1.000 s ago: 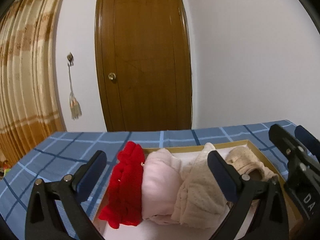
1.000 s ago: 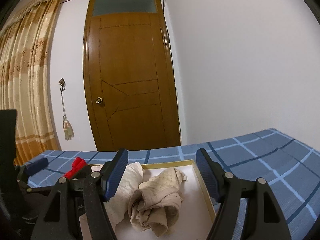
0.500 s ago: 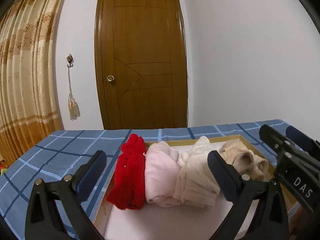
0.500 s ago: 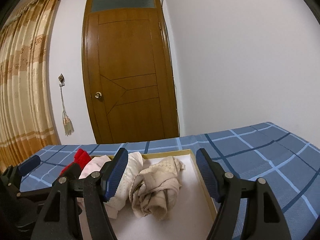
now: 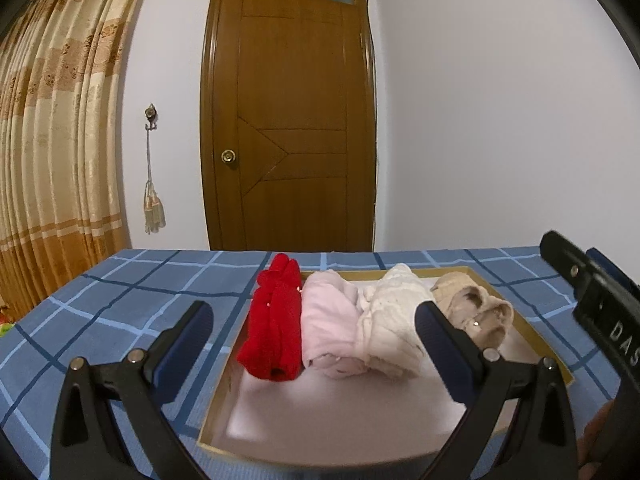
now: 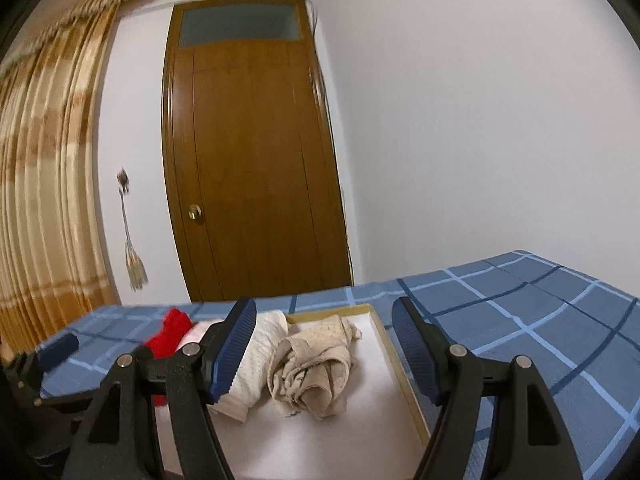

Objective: Take underwear out of drawer
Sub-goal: 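Withdraw both open tools up from the tray, then move both open tools down into the open drawer over the clothes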

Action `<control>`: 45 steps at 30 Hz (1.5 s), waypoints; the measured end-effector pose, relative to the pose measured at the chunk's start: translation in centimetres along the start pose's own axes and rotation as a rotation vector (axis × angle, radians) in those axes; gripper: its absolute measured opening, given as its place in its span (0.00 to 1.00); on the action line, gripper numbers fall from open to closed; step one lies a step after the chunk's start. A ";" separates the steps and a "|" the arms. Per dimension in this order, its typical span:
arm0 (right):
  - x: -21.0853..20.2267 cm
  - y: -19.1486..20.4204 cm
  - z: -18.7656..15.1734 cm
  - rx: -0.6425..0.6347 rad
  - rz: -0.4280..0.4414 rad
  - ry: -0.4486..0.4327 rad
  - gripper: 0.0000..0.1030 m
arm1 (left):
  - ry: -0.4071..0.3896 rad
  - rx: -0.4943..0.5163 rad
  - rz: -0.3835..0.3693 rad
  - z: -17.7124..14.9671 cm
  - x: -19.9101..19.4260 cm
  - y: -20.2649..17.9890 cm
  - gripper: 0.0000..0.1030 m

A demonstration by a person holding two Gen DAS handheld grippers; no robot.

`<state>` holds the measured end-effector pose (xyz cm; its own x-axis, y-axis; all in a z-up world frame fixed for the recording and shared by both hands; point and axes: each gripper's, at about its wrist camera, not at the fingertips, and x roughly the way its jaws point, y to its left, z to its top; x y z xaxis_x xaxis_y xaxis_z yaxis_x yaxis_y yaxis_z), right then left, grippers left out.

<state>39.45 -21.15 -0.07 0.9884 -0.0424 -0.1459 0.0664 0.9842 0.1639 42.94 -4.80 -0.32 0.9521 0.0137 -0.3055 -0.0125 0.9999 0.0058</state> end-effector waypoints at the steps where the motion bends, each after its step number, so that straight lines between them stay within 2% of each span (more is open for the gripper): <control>1: -0.4 0.0 0.1 0.005 0.002 -0.011 0.71 | 0.000 -0.002 0.007 0.0 -0.1 0.1 0.99; 11: -1.6 0.5 -0.2 0.004 -0.006 0.008 0.71 | 0.017 -0.007 0.040 -0.8 -2.0 0.3 0.98; 17: -1.9 -0.6 -0.7 0.083 -0.023 0.073 0.71 | 0.033 -0.002 0.053 -1.3 -3.1 0.3 0.98; 21: -3.0 -1.6 -0.9 0.132 -0.040 0.059 0.71 | 0.057 0.003 0.049 -1.6 -3.8 0.3 0.98; 26: -3.3 -1.7 -1.4 0.158 0.007 0.125 0.71 | 0.066 0.020 0.058 -2.2 -4.9 0.3 0.97; 28: -4.4 -1.6 -1.6 0.157 0.026 0.117 0.71 | 0.081 0.015 0.042 -2.4 -5.2 0.5 0.97; 32: -6.4 -0.9 -2.3 0.095 0.064 0.163 0.71 | 0.122 0.040 0.049 -3.6 -5.7 0.7 0.97; 45: -11.9 -3.2 -5.9 0.172 0.116 0.335 0.71 | 0.232 0.074 -0.045 -6.2 -10.6 0.4 0.97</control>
<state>26.68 -22.79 -4.57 0.8932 0.1541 -0.4224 0.0068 0.9347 0.3554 30.99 -4.52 -2.96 0.8557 -0.0222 -0.5171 0.0587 0.9968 0.0543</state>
